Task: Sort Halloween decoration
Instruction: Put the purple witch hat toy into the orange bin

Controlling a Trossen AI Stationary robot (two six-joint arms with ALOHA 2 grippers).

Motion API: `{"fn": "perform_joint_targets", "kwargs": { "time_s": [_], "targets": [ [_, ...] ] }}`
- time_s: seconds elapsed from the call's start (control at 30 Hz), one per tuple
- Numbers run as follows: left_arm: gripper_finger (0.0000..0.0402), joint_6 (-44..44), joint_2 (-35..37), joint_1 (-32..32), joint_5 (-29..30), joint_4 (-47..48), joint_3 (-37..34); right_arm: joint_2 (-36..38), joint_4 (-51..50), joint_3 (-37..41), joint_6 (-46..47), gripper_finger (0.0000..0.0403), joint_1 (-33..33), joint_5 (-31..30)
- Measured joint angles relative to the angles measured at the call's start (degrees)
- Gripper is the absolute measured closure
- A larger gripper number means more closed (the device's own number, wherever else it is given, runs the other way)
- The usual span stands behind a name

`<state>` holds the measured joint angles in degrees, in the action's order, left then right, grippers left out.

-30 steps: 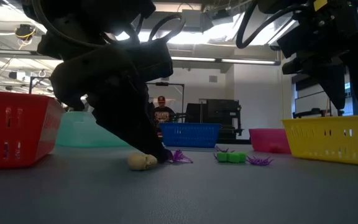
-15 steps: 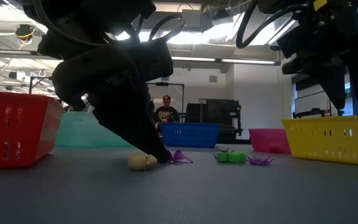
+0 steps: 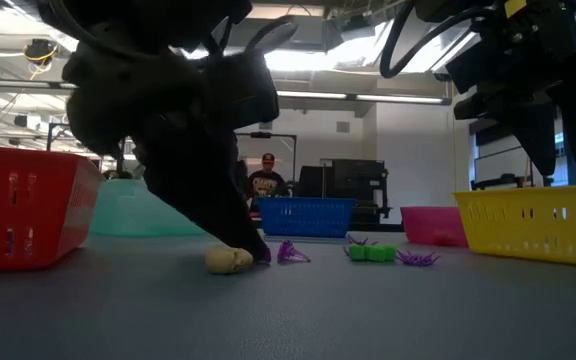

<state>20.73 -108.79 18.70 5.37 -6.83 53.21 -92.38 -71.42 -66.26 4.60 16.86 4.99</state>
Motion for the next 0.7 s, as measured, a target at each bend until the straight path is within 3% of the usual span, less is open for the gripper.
{"fn": "perform_joint_targets", "kwargs": {
  "time_s": [0.5,0.7],
  "targets": [
    [0.0346,-0.2,0.0,0.0,-2.4,0.0,3.2,0.0,0.0,0.0,0.0,0.0255,0.0,0.0],
    [0.0346,-0.3,3.4,-1.1,-3.5,1.0,3.2,0.0,-0.1,0.0,0.0,0.0255,0.0,0.0]
  ]
}}
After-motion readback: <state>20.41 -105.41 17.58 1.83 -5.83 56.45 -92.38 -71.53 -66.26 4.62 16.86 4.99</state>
